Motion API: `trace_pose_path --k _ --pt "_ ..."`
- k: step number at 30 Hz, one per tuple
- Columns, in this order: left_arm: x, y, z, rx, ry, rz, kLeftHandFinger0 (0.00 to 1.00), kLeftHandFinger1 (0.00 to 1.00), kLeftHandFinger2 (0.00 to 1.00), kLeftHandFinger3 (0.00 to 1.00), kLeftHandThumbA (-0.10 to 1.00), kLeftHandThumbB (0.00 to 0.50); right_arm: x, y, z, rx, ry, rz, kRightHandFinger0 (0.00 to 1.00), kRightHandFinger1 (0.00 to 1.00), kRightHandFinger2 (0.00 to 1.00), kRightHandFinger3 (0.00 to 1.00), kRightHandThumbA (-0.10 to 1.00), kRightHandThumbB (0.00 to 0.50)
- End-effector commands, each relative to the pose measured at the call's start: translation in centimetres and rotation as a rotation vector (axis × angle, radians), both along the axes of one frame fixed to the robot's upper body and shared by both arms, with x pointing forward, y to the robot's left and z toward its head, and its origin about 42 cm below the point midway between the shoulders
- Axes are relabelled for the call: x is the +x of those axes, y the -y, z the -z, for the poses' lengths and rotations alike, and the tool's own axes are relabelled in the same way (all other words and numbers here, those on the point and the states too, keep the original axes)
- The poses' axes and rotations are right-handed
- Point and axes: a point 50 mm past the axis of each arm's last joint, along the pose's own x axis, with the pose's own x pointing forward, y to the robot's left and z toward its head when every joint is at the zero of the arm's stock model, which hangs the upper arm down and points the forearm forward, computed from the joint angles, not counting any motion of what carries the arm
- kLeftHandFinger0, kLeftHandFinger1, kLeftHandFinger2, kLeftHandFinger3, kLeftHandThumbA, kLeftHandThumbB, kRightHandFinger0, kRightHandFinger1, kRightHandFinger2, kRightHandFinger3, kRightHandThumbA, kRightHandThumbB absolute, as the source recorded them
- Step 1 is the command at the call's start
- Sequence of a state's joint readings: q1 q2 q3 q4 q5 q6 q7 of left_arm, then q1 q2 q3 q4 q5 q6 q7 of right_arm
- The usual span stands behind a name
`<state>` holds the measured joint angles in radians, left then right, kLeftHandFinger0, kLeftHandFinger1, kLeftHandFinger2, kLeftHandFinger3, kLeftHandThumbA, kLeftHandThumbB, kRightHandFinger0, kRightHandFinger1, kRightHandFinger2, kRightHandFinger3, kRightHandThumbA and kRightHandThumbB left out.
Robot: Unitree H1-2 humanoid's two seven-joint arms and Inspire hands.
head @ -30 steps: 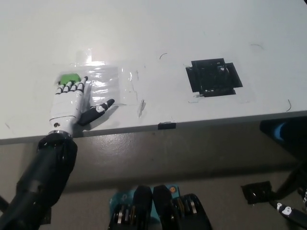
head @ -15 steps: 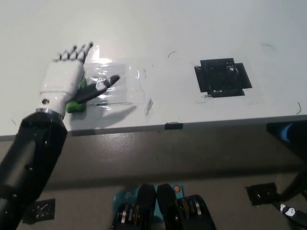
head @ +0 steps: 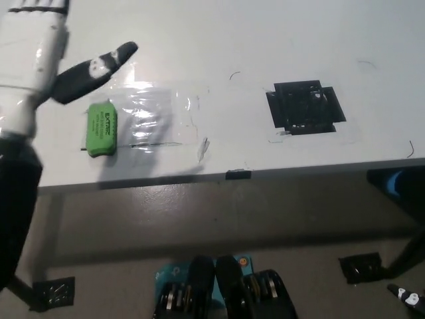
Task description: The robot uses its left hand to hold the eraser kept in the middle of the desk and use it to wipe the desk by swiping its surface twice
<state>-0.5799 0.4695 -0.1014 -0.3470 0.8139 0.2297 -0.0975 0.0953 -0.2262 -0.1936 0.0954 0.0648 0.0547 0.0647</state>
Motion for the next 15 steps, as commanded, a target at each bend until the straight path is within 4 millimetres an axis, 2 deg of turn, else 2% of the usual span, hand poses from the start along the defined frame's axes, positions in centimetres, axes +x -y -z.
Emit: trace_pose_path --k 1,3,6,7,8,9,10,12,13,14,15 --pt "-4.2 -0.1 0.1 -0.097 0.011 0.083 1.00 1.00 1.00 1.00 1.00 0.470 0.6 1.1 -1.0 -0.015 0.031 0.010 1.00 1.00 1.00 1.00 1.00 0.406" --pt "-7.2 0.6 2.1 -0.167 -0.014 0.144 1.00 1.00 1.00 1.00 1.00 0.484 0.8 1.3 -1.0 -0.029 0.032 0.010 1.00 1.00 1.00 1.00 1.00 0.460" --pt "-9.8 1.4 4.2 -0.232 -0.069 0.201 1.00 1.00 1.00 1.00 1.00 0.471 0.9 1.4 -1.0 -0.028 0.032 0.008 1.00 1.00 1.00 1.00 1.00 0.475" --pt "-10.6 1.7 5.1 -0.263 -0.083 0.213 1.00 1.00 1.00 1.00 1.00 0.485 1.0 1.4 -1.0 -0.028 0.030 0.003 1.00 1.00 1.00 1.00 1.00 0.484" --pt "-11.5 2.2 6.4 -0.292 -0.092 0.228 1.00 1.00 1.00 1.00 1.00 0.456 1.2 1.4 -1.0 -0.032 0.030 0.002 1.00 1.00 1.00 1.00 1.00 0.489" --pt "-12.5 2.8 8.2 -0.304 -0.122 0.230 1.00 1.00 1.00 1.00 1.00 0.418 1.3 1.4 -1.0 -0.042 0.028 0.002 1.00 1.00 1.00 1.00 1.00 0.457" --pt "-13.4 3.3 9.8 -0.318 -0.158 0.243 1.00 1.00 1.00 1.00 1.00 0.406 1.3 1.4 -1.0 -0.042 0.028 0.003 1.00 1.00 1.00 1.00 1.00 0.454" --pt "-14.3 4.0 12.5 -0.372 -0.236 0.258 1.00 1.00 1.00 1.00 1.00 0.414 1.6 1.3 -1.0 -0.040 0.025 0.007 1.00 1.00 1.00 1.00 1.00 0.460" --pt "-14.3 4.0 12.6 -0.376 -0.239 0.258 1.00 1.00 1.00 1.00 1.00 0.415 1.6 1.2 -1.0 -0.039 0.024 0.007 1.00 1.00 1.00 1.00 1.00 0.460" --pt "-14.7 4.3 13.7 -0.410 -0.290 0.253 1.00 1.00 1.00 1.00 1.00 0.449 1.7 1.2 -0.9 -0.036 0.027 0.005 1.00 1.00 1.00 1.00 1.00 0.469" --pt "-14.9 4.4 14.3 -0.414 -0.304 0.252 1.00 1.00 1.00 1.00 1.00 0.435 1.8 1.2 -0.9 -0.036 0.028 0.003 1.00 1.00 1.00 1.00 1.00 0.482"
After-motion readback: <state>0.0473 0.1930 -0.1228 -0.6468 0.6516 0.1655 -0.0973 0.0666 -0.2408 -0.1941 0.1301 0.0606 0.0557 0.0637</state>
